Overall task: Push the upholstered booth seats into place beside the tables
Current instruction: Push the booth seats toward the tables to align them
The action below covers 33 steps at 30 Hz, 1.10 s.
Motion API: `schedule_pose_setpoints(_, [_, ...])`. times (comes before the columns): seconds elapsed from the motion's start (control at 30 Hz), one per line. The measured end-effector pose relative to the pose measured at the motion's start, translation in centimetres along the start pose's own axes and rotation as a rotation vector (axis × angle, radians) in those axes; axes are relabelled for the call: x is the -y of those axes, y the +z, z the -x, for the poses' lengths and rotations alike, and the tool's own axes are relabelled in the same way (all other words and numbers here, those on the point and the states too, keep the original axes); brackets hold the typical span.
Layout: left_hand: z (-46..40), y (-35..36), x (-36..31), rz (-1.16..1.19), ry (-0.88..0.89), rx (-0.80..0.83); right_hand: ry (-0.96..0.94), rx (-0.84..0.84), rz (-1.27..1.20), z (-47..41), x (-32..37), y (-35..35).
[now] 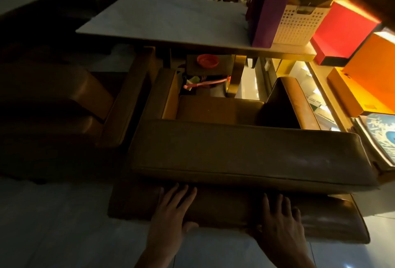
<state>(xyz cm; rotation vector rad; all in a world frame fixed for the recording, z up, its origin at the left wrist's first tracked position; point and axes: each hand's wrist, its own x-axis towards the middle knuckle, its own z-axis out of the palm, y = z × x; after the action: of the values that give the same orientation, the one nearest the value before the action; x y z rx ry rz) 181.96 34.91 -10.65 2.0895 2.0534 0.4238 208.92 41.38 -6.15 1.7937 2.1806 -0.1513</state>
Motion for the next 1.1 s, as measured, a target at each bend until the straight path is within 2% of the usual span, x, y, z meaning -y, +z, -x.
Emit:
schedule_pose_setpoints(0.6, [-12.5, 0.1, 0.8, 0.022, 0.018, -0.023, 0.031, -0.142, -0.028, -10.3, -1.7, -1.9])
schedule_pose_setpoints(1.1, [-18.8, 1.5, -1.3, 0.011, -0.01, -0.041, 0.015, -0.125, -0.193, -16.0, -5.3, -2.9])
